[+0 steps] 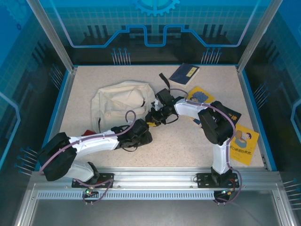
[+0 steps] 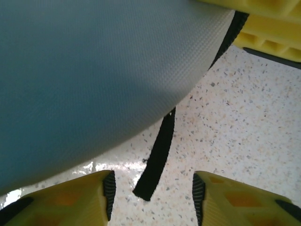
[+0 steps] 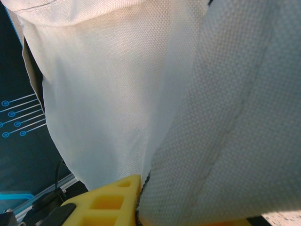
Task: Pack the student bag
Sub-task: Unzip the student bag at the center of the table.
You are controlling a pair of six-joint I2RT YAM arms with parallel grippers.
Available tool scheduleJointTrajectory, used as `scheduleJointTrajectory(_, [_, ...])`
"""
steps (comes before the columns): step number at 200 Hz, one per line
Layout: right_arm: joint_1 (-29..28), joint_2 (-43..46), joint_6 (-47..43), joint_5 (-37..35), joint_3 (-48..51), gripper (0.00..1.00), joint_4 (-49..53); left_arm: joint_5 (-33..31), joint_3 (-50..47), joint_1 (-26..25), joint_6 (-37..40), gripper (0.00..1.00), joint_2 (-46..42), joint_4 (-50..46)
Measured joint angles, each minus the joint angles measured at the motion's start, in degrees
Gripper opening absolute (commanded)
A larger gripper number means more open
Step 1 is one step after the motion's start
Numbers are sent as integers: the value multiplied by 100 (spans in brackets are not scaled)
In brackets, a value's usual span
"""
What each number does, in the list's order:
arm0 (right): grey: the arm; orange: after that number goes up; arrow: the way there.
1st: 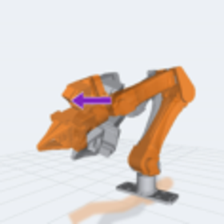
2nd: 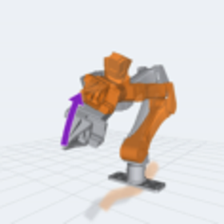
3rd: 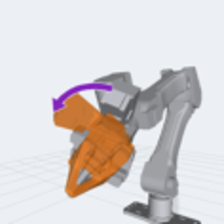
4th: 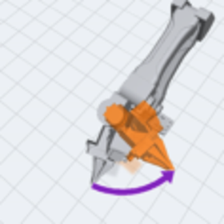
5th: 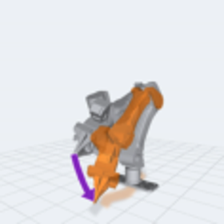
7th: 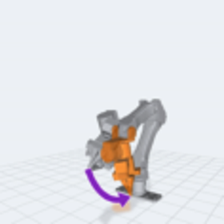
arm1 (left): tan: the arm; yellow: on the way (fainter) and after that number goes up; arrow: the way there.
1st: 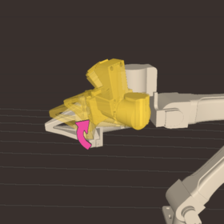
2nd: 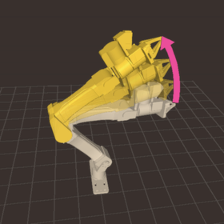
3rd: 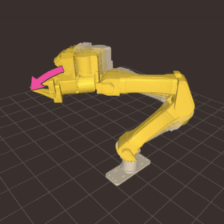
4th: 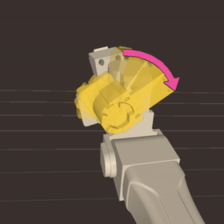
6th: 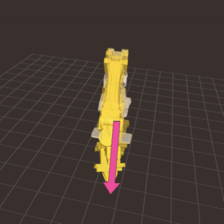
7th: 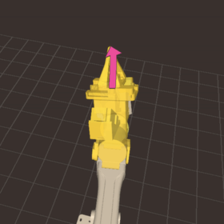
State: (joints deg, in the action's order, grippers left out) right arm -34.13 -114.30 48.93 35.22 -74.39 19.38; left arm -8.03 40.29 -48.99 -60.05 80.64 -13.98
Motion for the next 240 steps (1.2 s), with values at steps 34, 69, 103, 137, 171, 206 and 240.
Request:
scheduleJointTrajectory(34, [0, 0, 0, 0, 2, 20, 0, -74, 0, 127, 24, 39, 136, 164])
scheduleJointTrajectory(69, [0, 0, 0, 0, 2, 20, 0, -72, 0, 164, 44, 33, 214, 313])
scheduleJointTrajectory(103, [0, 0, 0, 0, 2, 20, 0, -74, 0, 170, 63, 26, 297, 372])
scheduleJointTrajectory(137, [4, 0, -2, -7, 2, 26, 9, -131, 7, 170, 179, 0, 302, 354])
scheduleJointTrajectory(171, [33, -22, -221, -74, -284, 47, 415, -243, 7, 170, 326, 0, 238, 181])
scheduleJointTrajectory(206, [173, -44, -490, -275, -765, 52, 885, -317, 4, 179, 428, 0, -33, 48])
scheduleJointTrajectory(240, [190, -247, -551, -481, -1029, 51, 1180, -315, 4, 203, 492, 0, -118, 11])
